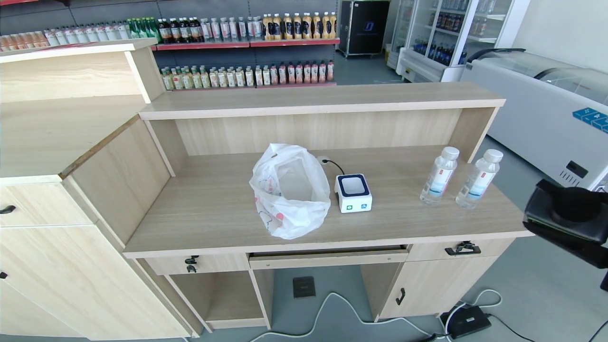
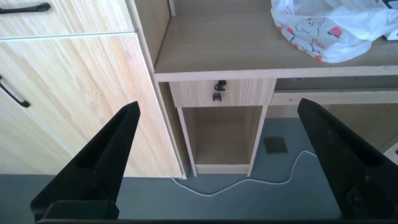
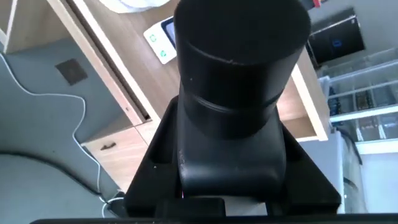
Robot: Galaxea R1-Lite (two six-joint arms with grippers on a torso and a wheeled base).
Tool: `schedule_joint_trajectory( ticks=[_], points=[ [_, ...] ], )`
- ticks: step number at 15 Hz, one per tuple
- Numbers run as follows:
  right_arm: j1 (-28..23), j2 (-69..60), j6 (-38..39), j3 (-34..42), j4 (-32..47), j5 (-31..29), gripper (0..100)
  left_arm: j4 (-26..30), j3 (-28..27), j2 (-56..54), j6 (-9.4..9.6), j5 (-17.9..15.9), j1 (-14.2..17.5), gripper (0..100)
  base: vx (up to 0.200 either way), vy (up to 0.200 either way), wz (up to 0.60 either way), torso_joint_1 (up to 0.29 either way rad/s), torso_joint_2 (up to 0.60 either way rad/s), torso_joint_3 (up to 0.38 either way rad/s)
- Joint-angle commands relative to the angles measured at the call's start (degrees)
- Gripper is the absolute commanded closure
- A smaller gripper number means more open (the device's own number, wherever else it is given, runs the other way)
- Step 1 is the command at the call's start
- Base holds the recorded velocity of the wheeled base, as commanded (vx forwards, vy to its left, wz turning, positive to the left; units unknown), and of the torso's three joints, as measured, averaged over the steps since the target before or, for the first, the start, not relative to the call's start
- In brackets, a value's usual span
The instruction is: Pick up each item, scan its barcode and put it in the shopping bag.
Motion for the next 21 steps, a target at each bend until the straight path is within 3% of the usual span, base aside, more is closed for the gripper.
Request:
schedule_joint_trajectory(
  ticks=[1, 4, 5, 6, 9, 13, 16, 21],
  points=[
    [0.25, 0.23, -3.54, 1.48, -0.14, 1.01, 100, 0.02, 0.00, -0.02, -0.01, 0.02, 0.05, 0, 0.000, 0.000, 0.00, 0.000, 0.00, 0.000],
    [0.33, 4.27, -29.91, -0.89, -1.64, 11.65, 100, 0.02, 0.00, -0.02, -0.01, 0.02, -0.04, 0, 0.000, 0.000, 0.00, 0.000, 0.00, 0.000],
    [0.25, 5.41, -33.86, -2.03, -2.78, 13.14, 100, 0.02, 0.00, -0.02, -0.01, 0.02, 0.05, 0, 0.000, 0.000, 0.00, 0.000, 0.00, 0.000],
    [0.33, 9.54, -43.09, -4.58, -4.10, 16.92, 100, 0.02, 0.00, -0.02, -0.01, 0.02, 0.05, 0, 0.000, 0.000, 0.00, 0.000, 0.00, 0.000],
    [1.56, 15.61, -55.75, -7.04, -5.86, 20.26, 100, 0.02, 0.00, -0.02, -0.01, 0.02, 0.05, 0, 0.000, 0.000, 0.00, 0.000, 0.00, 0.000],
    [10.00, 21.50, -71.21, -8.27, -7.79, 21.05, 100, 0.02, 0.00, -0.02, -0.01, 0.02, 0.05, 0, 0.000, 0.000, 0.00, 0.000, 0.00, 0.000],
    [16.50, 23.60, -77.46, -9.24, -8.41, 21.75, 100, 0.02, 0.00, -0.02, -0.01, 0.02, -0.04, 0, 0.000, 0.000, 0.00, 0.000, 0.00, 0.000],
    [27.49, 30.55, -78.69, -13.20, -11.22, 23.95, 100, 0.02, 0.00, -0.02, -0.01, 0.02, 0.05, 0, 0.000, 0.000, 0.00, 0.000, 0.00, 0.000]
  ],
)
